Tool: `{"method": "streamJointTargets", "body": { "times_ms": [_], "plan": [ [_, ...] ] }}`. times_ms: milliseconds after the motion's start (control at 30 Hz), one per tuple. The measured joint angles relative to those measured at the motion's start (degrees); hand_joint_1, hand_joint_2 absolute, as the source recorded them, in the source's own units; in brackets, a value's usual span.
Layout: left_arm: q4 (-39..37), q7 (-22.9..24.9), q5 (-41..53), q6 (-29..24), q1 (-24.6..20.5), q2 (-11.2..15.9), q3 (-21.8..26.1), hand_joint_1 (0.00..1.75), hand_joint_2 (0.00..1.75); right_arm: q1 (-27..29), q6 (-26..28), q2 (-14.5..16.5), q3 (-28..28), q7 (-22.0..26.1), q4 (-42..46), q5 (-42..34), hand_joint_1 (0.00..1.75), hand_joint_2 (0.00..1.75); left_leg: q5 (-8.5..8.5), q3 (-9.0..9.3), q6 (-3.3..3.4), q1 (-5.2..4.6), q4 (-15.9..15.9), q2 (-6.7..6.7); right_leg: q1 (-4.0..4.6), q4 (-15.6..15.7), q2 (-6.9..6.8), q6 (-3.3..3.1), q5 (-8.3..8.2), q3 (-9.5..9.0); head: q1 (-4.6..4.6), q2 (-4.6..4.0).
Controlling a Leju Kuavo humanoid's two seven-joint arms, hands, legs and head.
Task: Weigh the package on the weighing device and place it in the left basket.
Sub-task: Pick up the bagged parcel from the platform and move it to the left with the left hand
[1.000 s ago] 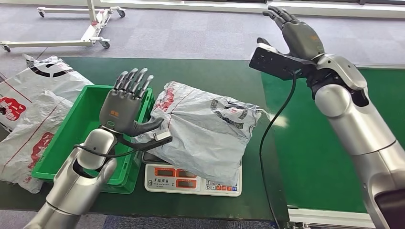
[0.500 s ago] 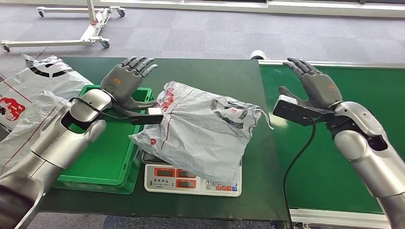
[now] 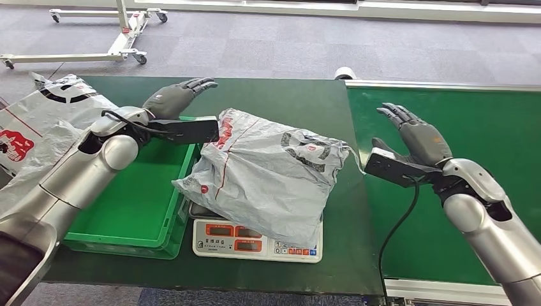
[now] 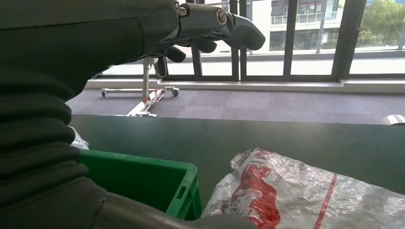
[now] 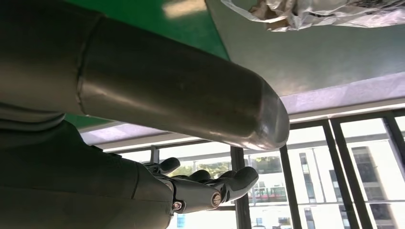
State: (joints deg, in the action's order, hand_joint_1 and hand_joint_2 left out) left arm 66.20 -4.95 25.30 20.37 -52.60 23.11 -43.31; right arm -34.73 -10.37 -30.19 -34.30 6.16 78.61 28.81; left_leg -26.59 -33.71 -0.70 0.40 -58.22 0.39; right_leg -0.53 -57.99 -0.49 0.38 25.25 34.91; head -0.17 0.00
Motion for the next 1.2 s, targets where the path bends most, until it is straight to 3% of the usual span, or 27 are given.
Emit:
{"method": "streamJointTargets", "body": {
  "times_ms": [300,433,633,733,767,867,1067,1200],
  "plan": [
    [-1.75,-0.51,0.16,-3.18,2.82,-1.52,-2.49,0.0,1.75,-0.26,1.58,3.87,-0.84,-1.11,-0.07,0.89,0.0,0.0,0.0,0.01,0.0,0.0,0.0,-0.01,-0.03,0.0,-0.02,0.01,0.01,0.0,0.0,0.0],
    [-3.92,-1.4,-0.33,-3.79,5.28,-3.84,-3.77,0.0,0.0,1.39,2.43,4.71,-0.95,-1.55,-0.01,1.62,0.0,0.0,-0.01,-0.02,0.02,-0.03,-0.01,-0.04,-0.09,0.01,-0.03,0.02,0.02,0.0,0.0,0.0],
    [-8.35,-2.81,-1.13,-3.61,8.09,-8.05,-5.22,0.0,0.0,2.84,2.63,5.26,-0.91,-1.75,-0.01,1.86,0.0,0.0,-0.04,-0.01,0.06,-0.08,-0.01,-0.05,-0.12,0.03,-0.03,0.04,0.03,0.01,0.0,0.0],
    [-11.75,-4.22,0.12,-3.61,10.04,-11.03,-6.29,0.0,1.31,3.77,2.94,5.55,-0.77,-1.86,-0.01,1.79,0.0,0.0,-0.04,-0.02,0.06,-0.08,-0.01,-0.07,-0.12,0.03,-0.07,0.05,0.04,-0.01,0.0,0.0],
    [-12.98,-4.8,0.53,-3.61,10.58,-12.05,-6.66,0.44,1.75,4.11,3.17,5.71,-0.69,-1.92,-0.01,1.83,0.0,0.0,-0.04,-0.02,0.06,-0.08,-0.01,-0.07,-0.12,0.03,-0.07,0.05,0.04,-0.01,0.0,0.0],
    [-16.74,-6.68,1.39,-3.49,11.37,-14.82,-7.59,1.75,1.75,5.24,3.97,6.42,-0.37,-2.09,0.01,2.26,0.0,0.0,-0.05,-0.01,0.07,-0.08,-0.01,-0.11,-0.12,0.03,-0.11,0.07,0.05,-0.05,0.0,0.0],
    [-23.22,-10.15,3.95,-4.33,11.09,-19.4,-8.77,1.75,1.75,7.04,5.04,7.64,0.36,-2.89,0.87,3.56,0.0,0.0,-0.12,0.38,0.18,-0.09,0.0,-0.65,-0.15,0.06,-0.66,0.27,0.31,-0.68,0.01,0.0],
    [-25.99,-10.55,5.32,-5.23,10.16,-21.0,-9.2,1.75,1.75,7.67,5.36,8.25,1.11,-3.26,1.53,4.18,0.0,0.0,-0.19,0.7,0.29,-0.11,0.0,-0.7,-0.2,0.08,-0.8,0.34,0.39,-1.1,0.01,0.0]
  ]
}}
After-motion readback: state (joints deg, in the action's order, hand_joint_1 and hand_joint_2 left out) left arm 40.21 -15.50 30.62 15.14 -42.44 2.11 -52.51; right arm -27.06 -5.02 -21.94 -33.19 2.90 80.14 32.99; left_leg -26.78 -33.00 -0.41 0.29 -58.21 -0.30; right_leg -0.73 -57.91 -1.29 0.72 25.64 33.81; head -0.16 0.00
